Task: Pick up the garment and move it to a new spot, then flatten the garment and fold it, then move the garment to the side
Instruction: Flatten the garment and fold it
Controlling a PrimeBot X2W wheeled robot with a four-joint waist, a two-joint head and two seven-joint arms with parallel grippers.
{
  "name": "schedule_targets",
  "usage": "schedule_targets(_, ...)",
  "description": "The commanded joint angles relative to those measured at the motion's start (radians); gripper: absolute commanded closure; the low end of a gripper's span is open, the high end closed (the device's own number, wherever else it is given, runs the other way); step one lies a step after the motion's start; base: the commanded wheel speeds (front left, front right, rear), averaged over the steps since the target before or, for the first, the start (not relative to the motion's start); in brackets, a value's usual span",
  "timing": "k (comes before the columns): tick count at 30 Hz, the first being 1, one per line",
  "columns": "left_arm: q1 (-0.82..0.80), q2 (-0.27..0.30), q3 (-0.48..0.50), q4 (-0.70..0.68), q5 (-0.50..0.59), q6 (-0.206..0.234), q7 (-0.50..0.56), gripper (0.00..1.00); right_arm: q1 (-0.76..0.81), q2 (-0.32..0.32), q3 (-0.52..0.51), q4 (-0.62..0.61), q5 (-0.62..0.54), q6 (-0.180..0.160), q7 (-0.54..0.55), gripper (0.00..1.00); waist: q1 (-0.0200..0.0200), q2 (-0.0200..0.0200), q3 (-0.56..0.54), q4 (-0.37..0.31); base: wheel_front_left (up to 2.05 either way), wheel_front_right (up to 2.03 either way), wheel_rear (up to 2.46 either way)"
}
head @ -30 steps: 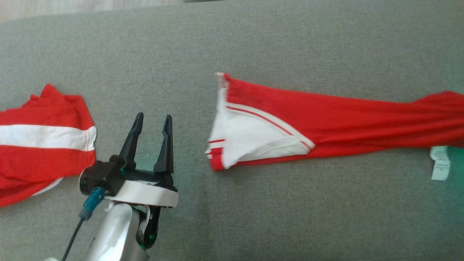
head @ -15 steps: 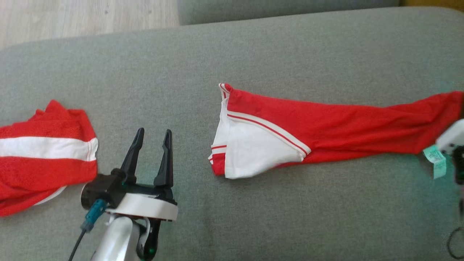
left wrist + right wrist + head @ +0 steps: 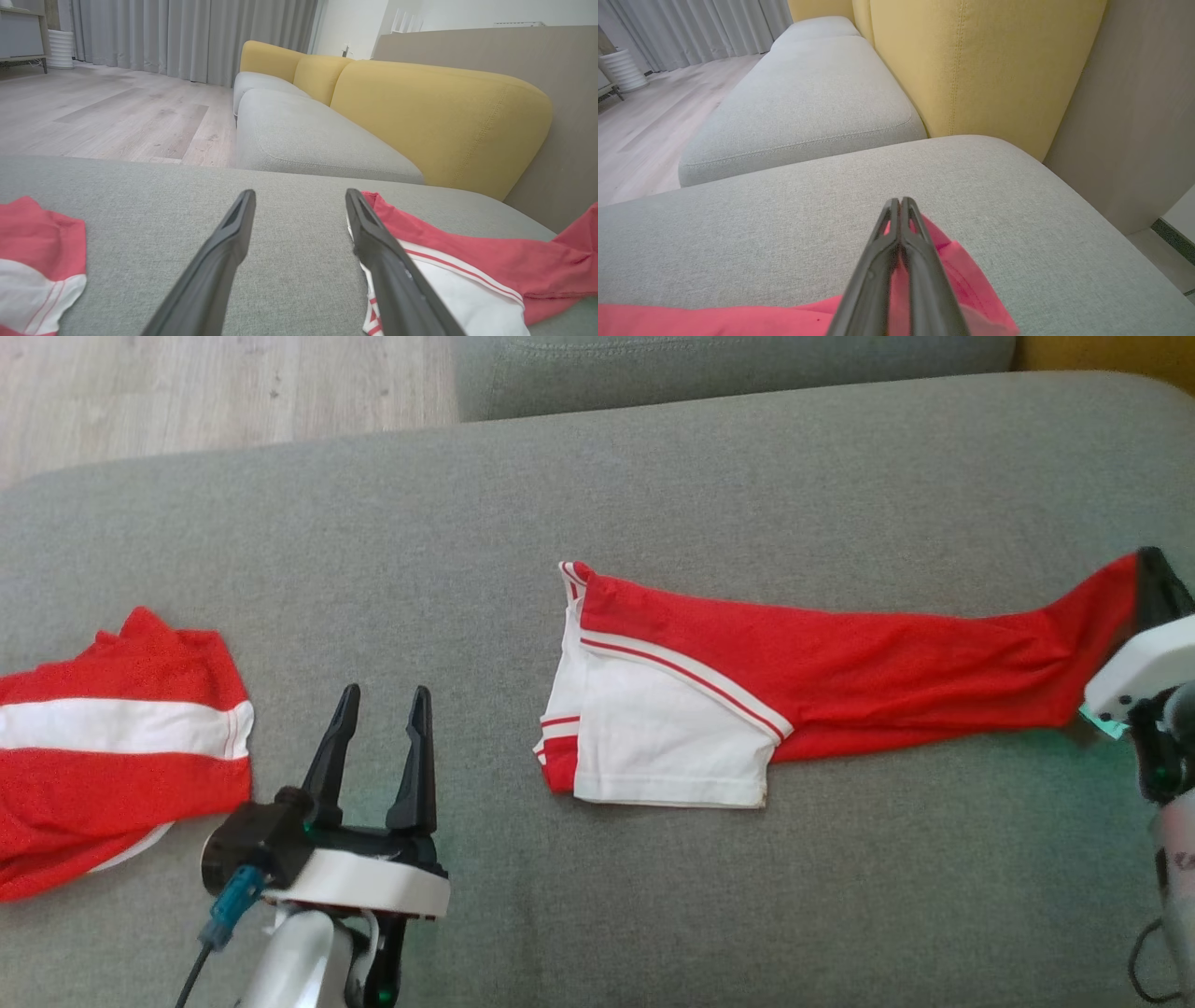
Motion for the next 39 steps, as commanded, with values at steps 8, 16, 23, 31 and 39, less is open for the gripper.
schedule_targets(8, -0.029, 0.006, 0.021, -0.028, -0.004, 0.002, -0.005, 0.00, -0.031, -0.030, -0.038, -0.011, -0.031, 0.007, 0.001, 1.00, 0.0000, 0.0000, 0.023, 0.020, 0.00, 0.00, 0.00)
schedule_targets(16, -0.033, 0.008, 0.015, -0.025, -0.008, 0.002, -0.005, 0.00, -0.079, -0.044, -0.119, 0.062, -0.101, 0.007, -0.073, 0.00, 0.0000, 0.0000, 0.032, 0.035, 0.00, 0.00, 0.00)
schedule_targets(23, -0.019, 0.006, 0.037, -0.039, -0.013, 0.002, -0.005, 0.00, -0.084, 0.009, -0.087, -0.008, -0.121, 0.007, -0.210, 0.00, 0.0000, 0.0000, -0.005, 0.022, 0.00, 0.00, 0.00)
schedule_targets(31, 0.022, 0.001, 0.069, -0.131, -0.009, 0.002, -0.005, 0.00, 0.121, 0.086, 0.089, -0.356, -0.025, 0.007, -0.247, 0.00, 0.0000, 0.0000, -0.061, -0.010, 0.00, 0.00, 0.00)
schedule_targets(39, 0.077, -0.001, 0.074, -0.201, 0.032, 0.002, -0.005, 0.00, 0.361, 0.179, 0.096, -0.537, -0.047, 0.007, -0.248, 0.00, 0.0000, 0.0000, -0.073, -0.025, 0.00, 0.00, 0.00)
